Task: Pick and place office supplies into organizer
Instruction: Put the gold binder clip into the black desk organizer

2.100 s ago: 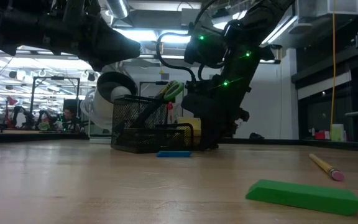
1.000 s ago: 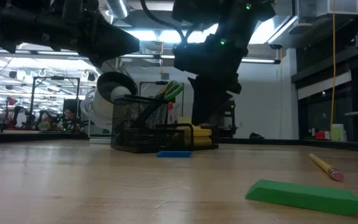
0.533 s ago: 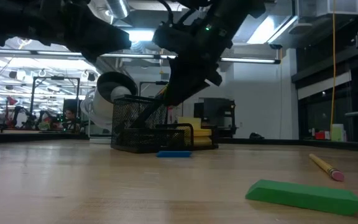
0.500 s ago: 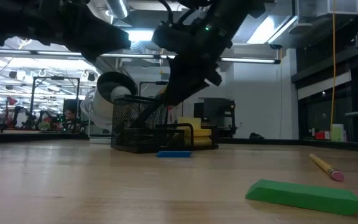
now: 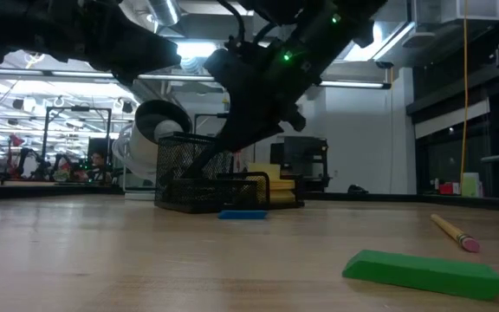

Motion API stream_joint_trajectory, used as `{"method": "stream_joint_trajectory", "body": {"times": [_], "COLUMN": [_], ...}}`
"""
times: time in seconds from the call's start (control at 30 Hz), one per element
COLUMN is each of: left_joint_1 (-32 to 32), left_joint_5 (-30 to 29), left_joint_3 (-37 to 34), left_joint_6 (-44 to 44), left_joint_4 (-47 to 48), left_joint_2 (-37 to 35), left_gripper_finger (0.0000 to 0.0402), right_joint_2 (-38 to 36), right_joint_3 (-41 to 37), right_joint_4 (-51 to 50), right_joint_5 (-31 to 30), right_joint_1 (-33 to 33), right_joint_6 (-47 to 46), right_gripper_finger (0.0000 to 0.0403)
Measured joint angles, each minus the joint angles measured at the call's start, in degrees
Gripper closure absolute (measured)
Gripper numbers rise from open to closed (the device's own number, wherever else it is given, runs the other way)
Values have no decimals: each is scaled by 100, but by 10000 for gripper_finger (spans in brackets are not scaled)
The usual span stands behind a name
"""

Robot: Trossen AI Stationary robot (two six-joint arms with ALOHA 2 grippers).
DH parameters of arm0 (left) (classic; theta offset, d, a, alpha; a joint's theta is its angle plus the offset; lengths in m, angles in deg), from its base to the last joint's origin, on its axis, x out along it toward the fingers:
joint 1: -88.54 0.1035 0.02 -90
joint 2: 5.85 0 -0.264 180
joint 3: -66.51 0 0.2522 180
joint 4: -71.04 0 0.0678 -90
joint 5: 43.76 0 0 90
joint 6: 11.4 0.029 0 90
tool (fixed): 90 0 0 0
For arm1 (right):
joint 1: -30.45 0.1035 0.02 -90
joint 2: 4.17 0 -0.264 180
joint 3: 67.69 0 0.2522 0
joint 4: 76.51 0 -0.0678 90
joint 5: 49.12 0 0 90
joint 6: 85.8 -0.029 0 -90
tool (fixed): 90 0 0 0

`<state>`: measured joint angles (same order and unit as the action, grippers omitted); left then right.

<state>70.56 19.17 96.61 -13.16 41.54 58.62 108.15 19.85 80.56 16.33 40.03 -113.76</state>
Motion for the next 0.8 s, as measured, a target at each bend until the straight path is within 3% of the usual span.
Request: {"method": "stream_joint_trajectory", "body": {"times": [0.2,0.8], "left_joint_1": [0,0], "left_joint_5": [0,0], "left_joint_3": [0,0], "left_joint_6": [0,0], "left_joint_4": [-2,-11], "left_joint_2": [0,0], "left_gripper_finger": [276,276], "right_joint_2": [0,0], "right_joint_3": [-501,-1508], "right_joint_4": [1014,2952], "right_joint_5": [-335,-526], "right_joint_1": [9,-24], "right_joint_6": [272,782], "right_gripper_finger": [332,332]}}
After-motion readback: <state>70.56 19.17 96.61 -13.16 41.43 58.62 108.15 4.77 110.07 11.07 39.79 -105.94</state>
